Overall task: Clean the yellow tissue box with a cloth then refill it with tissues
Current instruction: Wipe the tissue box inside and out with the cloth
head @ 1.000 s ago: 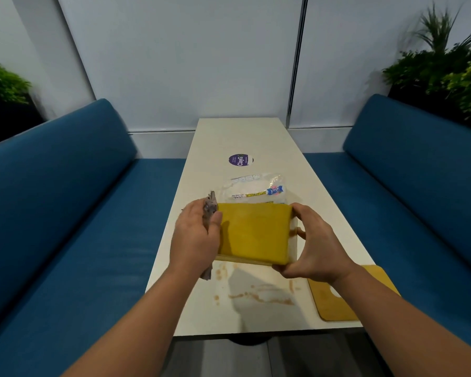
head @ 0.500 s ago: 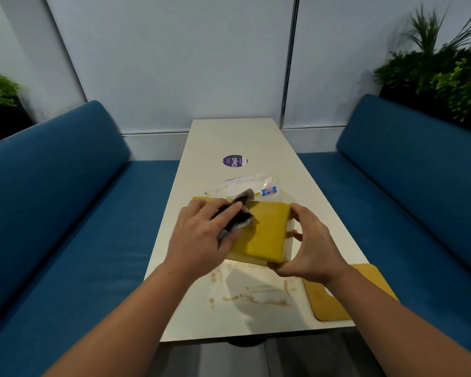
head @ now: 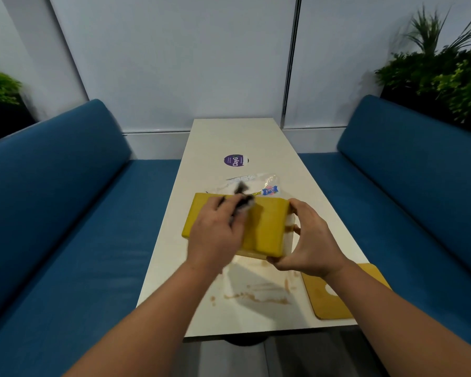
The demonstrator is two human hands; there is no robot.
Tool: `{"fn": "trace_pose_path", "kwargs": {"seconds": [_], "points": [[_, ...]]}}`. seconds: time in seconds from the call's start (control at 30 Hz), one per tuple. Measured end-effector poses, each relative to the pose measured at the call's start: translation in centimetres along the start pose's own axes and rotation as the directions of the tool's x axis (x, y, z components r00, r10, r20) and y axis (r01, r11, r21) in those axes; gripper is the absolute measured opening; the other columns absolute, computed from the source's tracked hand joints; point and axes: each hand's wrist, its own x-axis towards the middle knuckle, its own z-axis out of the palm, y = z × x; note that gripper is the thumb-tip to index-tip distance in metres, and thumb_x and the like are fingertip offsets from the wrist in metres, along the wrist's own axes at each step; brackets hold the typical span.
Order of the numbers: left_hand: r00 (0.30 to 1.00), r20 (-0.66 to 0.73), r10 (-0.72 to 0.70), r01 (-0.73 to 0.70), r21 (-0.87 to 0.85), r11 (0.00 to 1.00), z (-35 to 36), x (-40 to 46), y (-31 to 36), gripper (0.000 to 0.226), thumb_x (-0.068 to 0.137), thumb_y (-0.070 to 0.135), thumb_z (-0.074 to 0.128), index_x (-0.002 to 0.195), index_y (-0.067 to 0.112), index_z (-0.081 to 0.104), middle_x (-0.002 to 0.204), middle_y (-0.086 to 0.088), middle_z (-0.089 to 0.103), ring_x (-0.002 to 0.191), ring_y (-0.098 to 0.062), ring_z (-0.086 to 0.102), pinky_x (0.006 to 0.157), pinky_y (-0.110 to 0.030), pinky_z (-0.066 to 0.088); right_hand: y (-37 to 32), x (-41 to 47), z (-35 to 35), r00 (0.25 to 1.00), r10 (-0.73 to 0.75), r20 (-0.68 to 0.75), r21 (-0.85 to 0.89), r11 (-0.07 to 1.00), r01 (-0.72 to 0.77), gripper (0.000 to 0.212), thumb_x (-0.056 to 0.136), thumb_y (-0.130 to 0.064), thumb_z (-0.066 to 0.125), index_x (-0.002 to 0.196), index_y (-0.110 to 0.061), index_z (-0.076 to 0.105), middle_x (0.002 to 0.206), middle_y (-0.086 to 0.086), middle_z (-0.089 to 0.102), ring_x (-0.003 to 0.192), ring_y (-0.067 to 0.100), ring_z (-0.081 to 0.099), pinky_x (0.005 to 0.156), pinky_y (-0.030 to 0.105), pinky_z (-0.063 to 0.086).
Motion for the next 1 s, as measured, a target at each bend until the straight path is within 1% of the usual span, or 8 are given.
{"fn": "trace_pose_path", "kwargs": {"seconds": [0.07, 0.13, 0.23, 0.33, 0.53, 0.67, 0.87, 1.0], "points": [[0.974, -0.039, -0.223, 0.224, 0.026, 0.974, -0.4, 0.4, -1.9, 0.035, 0.098, 0.040, 0.047, 0.126, 0.026, 0.060, 0.108, 0.001, 0.056, 0.094, -0.020, 0.056, 0.078, -0.031, 0.048, 0.2, -0.2, -0.2, 0.999, -0.013, 0.033, -0.025, 1.000, 0.014, 0.110, 0.046, -0.054, 0.084, 0.137, -0.016, 0.035, 0.131, -0.006, 0.046, 0.114, 0.009, 0.045, 0.089, 0.033, 0.052], [0.971, -0.065, -0.228, 0.231, 0.041, 0.972, 0.1, 0.2, -0.8, 0.034, 0.097, 0.039, 0.047, 0.124, 0.024, 0.062, 0.107, -0.001, 0.057, 0.094, -0.022, 0.057, 0.079, -0.034, 0.049, 0.2, -0.2, -0.2, 0.999, -0.009, 0.053, -0.040, 0.999, 0.011, 0.111, 0.046, -0.052, 0.086, 0.138, -0.017, 0.035, 0.129, -0.010, 0.045, 0.113, 0.007, 0.044, 0.089, 0.030, 0.051], [0.998, -0.017, 0.067, -0.068, -0.062, 0.996, 1.5, -1.2, 4.5, 0.032, 0.095, 0.039, 0.051, 0.119, 0.024, 0.066, 0.104, -0.004, 0.061, 0.088, -0.021, 0.058, 0.076, -0.031, 0.049, -0.7, 0.2, 0.0, 0.998, -0.044, 0.034, -0.017, 0.999, 0.044, 0.095, 0.050, -0.042, 0.083, 0.131, -0.015, 0.044, 0.123, -0.007, 0.052, 0.110, 0.013, 0.051, 0.093, 0.033, 0.049], [0.949, 0.063, 0.309, -0.306, -0.055, 0.950, 2.0, -1.6, 6.0, 0.033, 0.094, 0.035, 0.052, 0.118, 0.018, 0.067, 0.102, -0.008, 0.063, 0.089, -0.024, 0.060, 0.073, -0.033, 0.053, -1.4, 0.4, 0.0, 0.984, -0.169, 0.050, -0.065, 0.983, 0.172, 0.074, 0.060, -0.031, 0.080, 0.124, -0.020, 0.045, 0.115, -0.005, 0.055, 0.107, 0.019, 0.055, 0.097, 0.029, 0.044], [0.998, -0.055, -0.016, 0.012, -0.070, 0.997, 0.0, 0.6, 2.4, 0.034, 0.098, 0.029, 0.047, 0.121, 0.011, 0.064, 0.108, -0.006, 0.062, 0.094, -0.018, 0.057, 0.080, -0.019, 0.040, -0.6, -0.1, -0.4, 0.998, -0.059, 0.026, -0.004, 0.998, 0.059, 0.106, 0.045, -0.044, 0.088, 0.135, -0.015, 0.041, 0.126, -0.006, 0.050, 0.111, 0.009, 0.048, 0.088, 0.031, 0.052], [0.931, -0.153, -0.331, 0.333, -0.010, 0.943, -1.6, 1.8, -1.3, 0.034, 0.101, 0.030, 0.041, 0.124, 0.013, 0.060, 0.107, -0.006, 0.057, 0.093, -0.019, 0.054, 0.076, -0.024, 0.035, -0.4, -0.3, -0.8, 0.996, -0.057, 0.068, -0.031, 0.998, 0.059, 0.108, 0.047, -0.053, 0.086, 0.136, -0.019, 0.035, 0.130, -0.007, 0.046, 0.113, 0.011, 0.046, 0.088, 0.034, 0.053], [0.987, -0.087, 0.133, -0.134, -0.014, 0.991, 1.0, -0.1, 3.5, 0.034, 0.098, 0.034, 0.048, 0.119, 0.014, 0.065, 0.097, -0.006, 0.059, 0.077, -0.020, 0.057, 0.065, -0.031, 0.050, -0.8, 0.1, -0.1, 0.997, -0.042, 0.065, -0.030, 0.999, 0.044, 0.105, 0.045, -0.044, 0.091, 0.133, -0.018, 0.039, 0.123, -0.010, 0.047, 0.109, 0.007, 0.045, 0.089, 0.033, 0.052], [0.985, -0.163, -0.062, 0.063, 0.001, 0.998, -0.8, 0.9, -0.5, 0.042, 0.098, 0.036, 0.041, 0.120, 0.008, 0.064, 0.103, -0.010, 0.058, 0.083, -0.022, 0.054, 0.073, -0.034, 0.047, -0.5, -0.3, -0.4, 0.993, -0.083, 0.080, -0.021, 0.996, 0.084, 0.106, 0.047, -0.052, 0.087, 0.134, -0.020, 0.035, 0.132, -0.007, 0.046, 0.116, 0.010, 0.045, 0.089, 0.037, 0.054]]}}
